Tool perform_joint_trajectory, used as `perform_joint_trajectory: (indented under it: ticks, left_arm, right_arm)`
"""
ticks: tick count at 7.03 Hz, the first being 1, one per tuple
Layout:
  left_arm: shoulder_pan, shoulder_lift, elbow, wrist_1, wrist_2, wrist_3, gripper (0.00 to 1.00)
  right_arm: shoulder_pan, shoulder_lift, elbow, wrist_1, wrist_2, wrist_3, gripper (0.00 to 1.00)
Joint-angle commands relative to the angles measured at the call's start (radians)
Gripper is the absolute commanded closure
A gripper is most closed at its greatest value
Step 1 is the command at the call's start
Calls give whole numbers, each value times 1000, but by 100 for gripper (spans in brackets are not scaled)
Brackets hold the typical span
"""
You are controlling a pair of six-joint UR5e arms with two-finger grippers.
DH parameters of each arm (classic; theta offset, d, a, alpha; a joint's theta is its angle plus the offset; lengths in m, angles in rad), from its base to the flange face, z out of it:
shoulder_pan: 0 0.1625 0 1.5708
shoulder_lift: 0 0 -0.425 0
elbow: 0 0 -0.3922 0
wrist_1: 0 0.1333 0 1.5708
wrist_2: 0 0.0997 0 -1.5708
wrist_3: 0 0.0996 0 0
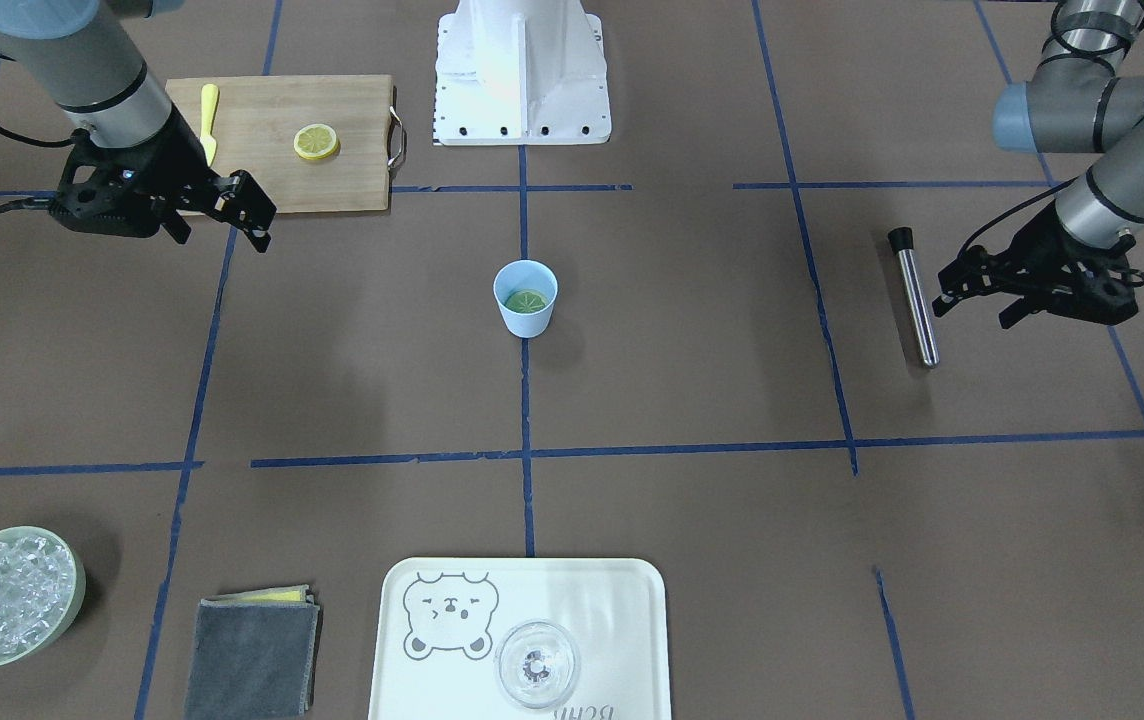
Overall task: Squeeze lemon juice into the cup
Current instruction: 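Grasp the metal stirring rod upright with the left gripper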
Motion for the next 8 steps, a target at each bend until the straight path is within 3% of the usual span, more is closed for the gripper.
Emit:
perform_joint_trajectory:
  ticks: [1, 5, 6, 8]
  left_arm:
    - [72, -21, 49, 0, 97, -49, 6]
    - [111, -22, 55, 10, 97, -49, 20]
    - [113, -22, 56, 13, 98, -49, 32]
    - [122, -24, 50, 47, 109, -51, 81]
  right_arm:
    - [53, -71, -2, 44, 61, -79, 0]
    - [59, -77, 0, 50, 71, -79, 0]
    - [59, -77, 0, 52, 71, -79, 0]
    - [68, -78, 0, 52, 87, -79, 0]
